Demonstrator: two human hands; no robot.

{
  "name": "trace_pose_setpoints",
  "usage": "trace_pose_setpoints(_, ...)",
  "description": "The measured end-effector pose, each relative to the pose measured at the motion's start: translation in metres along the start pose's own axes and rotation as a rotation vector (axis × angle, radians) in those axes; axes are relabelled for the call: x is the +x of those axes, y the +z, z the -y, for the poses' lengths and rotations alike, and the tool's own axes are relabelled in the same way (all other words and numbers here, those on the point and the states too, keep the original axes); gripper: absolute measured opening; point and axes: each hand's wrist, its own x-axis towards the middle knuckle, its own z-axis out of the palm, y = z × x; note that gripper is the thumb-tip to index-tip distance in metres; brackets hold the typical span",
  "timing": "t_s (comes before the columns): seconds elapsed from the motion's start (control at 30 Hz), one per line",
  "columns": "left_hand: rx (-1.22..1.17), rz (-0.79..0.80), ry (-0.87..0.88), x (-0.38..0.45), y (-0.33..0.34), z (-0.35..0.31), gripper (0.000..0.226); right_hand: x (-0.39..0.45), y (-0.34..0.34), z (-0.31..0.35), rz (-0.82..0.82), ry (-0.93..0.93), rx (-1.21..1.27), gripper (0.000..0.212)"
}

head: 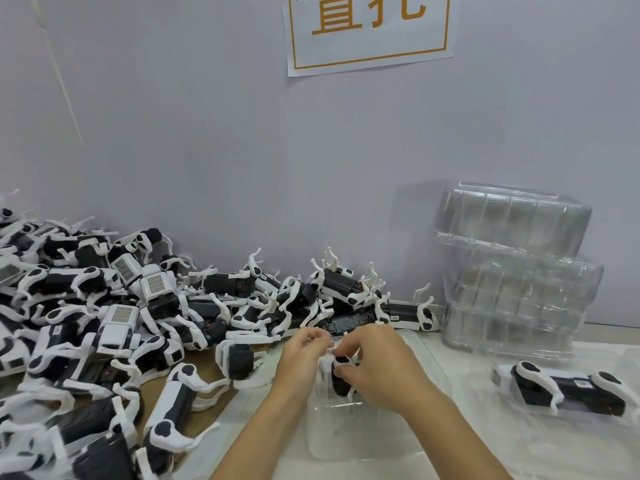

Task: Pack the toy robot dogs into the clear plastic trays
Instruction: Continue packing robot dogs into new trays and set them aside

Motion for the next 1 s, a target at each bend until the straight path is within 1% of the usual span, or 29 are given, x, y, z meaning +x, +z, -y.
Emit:
trace_pose_setpoints(0.23, 0.033, 0.009, 0.013, 0.000, 0.000, 0.000, 0.006, 0.002, 0.000, -0.004, 0.020, -0.015, 0.043, 0.020)
trace_pose_setpoints(0.37, 0.041, 0.016, 0.010, 0.001, -0.001, 0.000, 0.006, 0.006, -0.006, -0.007, 0.091, 0.000, 0.127, 0.013)
trace_pose_setpoints(0.43, 0.042, 0.021, 0.009, 0.002, -0.002, 0.000, 0.007, 0.007, -0.013, -0.010, 0.126, -0.019, 0.159, 0.015)
trace_pose_setpoints(0.53, 0.018, 0.010, -0.008, 0.006, -0.002, 0.001, 0.011, 0.008, -0.025, -0.021, 0.087, 0.011, 0.204, 0.016)
trace_pose_setpoints(0.63, -0.011, -0.002, -0.024, 0.009, -0.002, 0.004, 0.017, 0.007, -0.041, -0.039, 0.030, 0.104, 0.144, 0.014)
trace_pose_setpoints(0.77, -0.021, 0.011, -0.026, 0.011, -0.002, 0.006, 0.017, 0.001, -0.050, -0.052, 0.060, 0.147, 0.112, 0.024)
trace_pose_setpoints(0.93, -0.002, 0.015, -0.013, 0.010, -0.001, 0.006, 0.019, 0.002, -0.044, -0.047, 0.002, 0.181, 0.104, 0.027)
trace_pose_setpoints(1.0, 0.001, 0.015, -0.011, 0.008, -0.001, 0.005, 0.019, 0.002, -0.046, -0.045, 0.015, 0.174, 0.097, 0.025)
